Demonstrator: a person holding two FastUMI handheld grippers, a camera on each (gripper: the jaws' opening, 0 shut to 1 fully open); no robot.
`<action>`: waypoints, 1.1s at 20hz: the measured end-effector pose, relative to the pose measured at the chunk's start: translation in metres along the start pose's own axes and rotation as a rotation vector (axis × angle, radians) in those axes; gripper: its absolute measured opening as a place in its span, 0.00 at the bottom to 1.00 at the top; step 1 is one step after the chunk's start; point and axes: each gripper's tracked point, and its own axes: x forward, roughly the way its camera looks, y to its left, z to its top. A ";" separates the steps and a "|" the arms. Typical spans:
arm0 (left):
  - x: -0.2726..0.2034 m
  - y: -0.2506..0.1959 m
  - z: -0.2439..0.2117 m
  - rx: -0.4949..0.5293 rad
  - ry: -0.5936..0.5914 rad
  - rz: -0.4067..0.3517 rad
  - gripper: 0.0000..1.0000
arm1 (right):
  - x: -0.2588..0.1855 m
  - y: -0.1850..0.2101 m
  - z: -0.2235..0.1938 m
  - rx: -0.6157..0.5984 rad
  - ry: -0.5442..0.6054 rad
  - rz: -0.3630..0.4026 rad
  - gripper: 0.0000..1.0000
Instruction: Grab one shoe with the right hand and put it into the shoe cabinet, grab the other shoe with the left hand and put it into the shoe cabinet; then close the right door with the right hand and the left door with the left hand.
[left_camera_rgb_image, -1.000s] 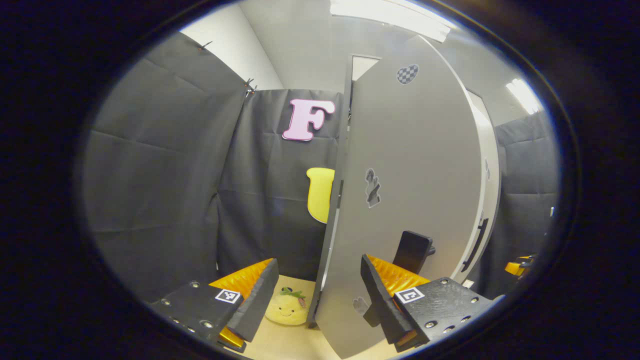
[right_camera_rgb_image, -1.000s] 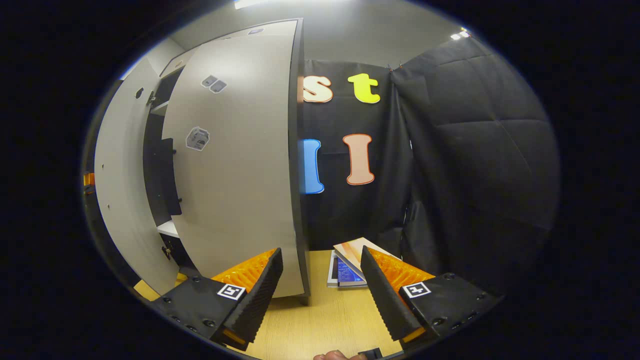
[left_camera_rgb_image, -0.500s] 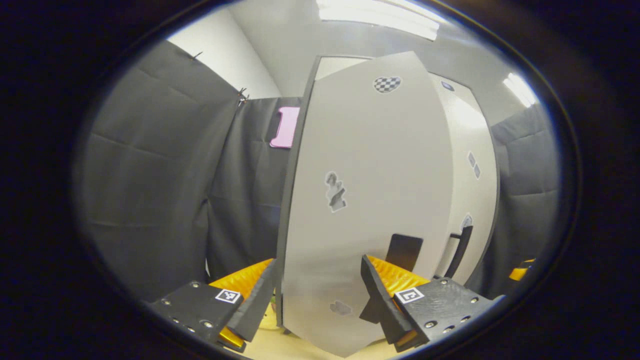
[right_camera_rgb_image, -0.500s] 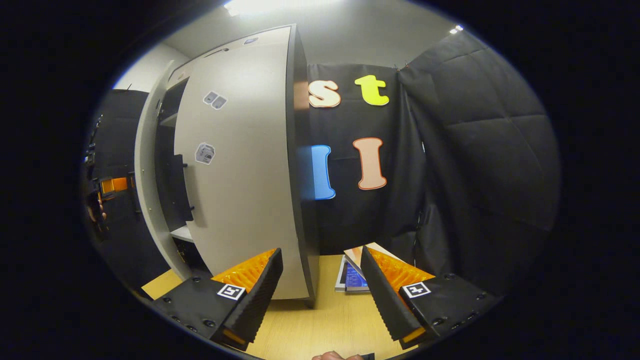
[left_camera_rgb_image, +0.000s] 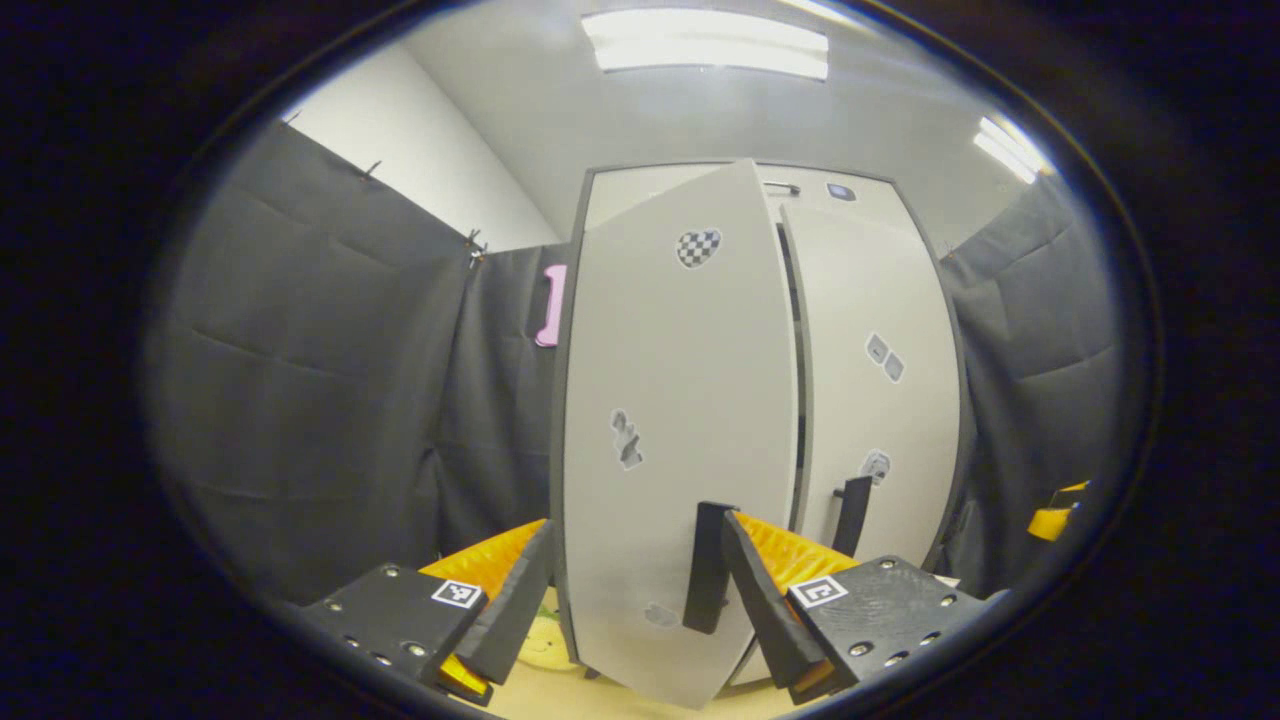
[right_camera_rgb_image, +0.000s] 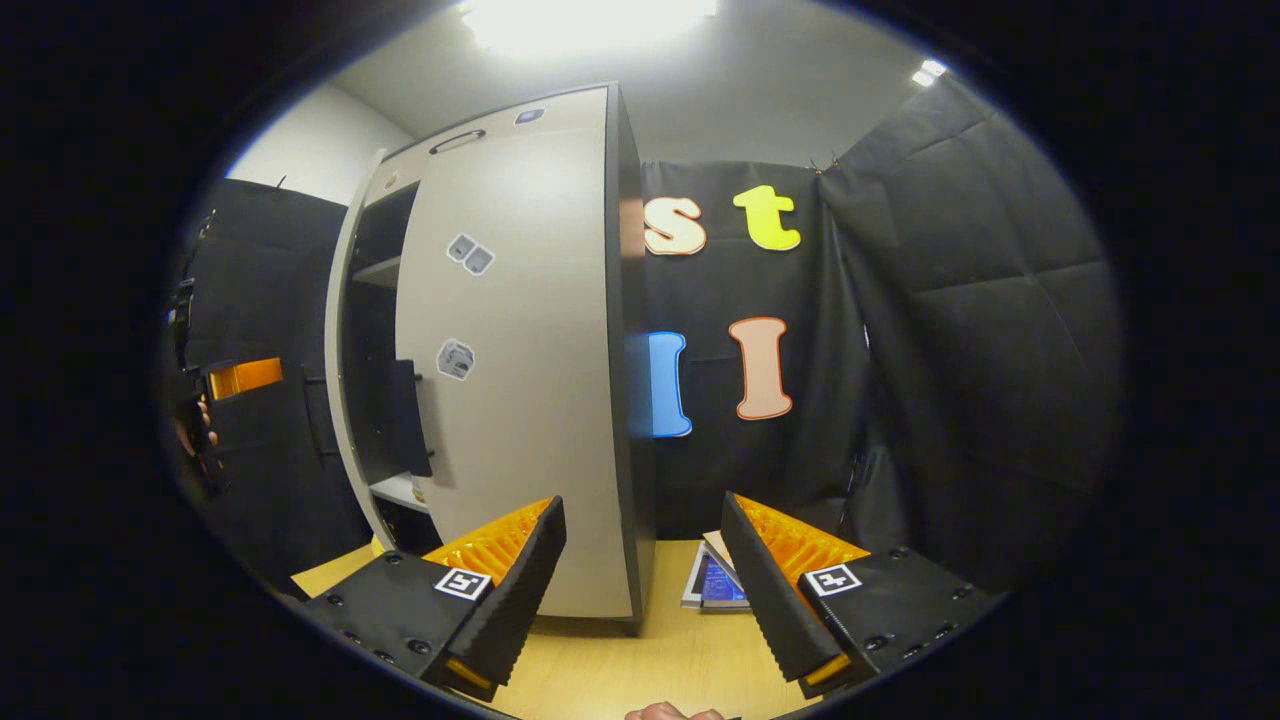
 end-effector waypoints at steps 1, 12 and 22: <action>-0.008 0.005 -0.001 0.012 -0.003 0.002 0.93 | -0.002 0.006 0.003 0.007 -0.008 -0.002 0.98; -0.099 0.080 -0.055 -0.028 0.039 0.014 0.92 | -0.035 0.062 -0.022 -0.045 -0.010 0.019 0.98; -0.129 0.112 -0.058 -0.022 0.068 -0.079 0.93 | -0.047 0.075 -0.054 0.033 0.018 -0.116 0.98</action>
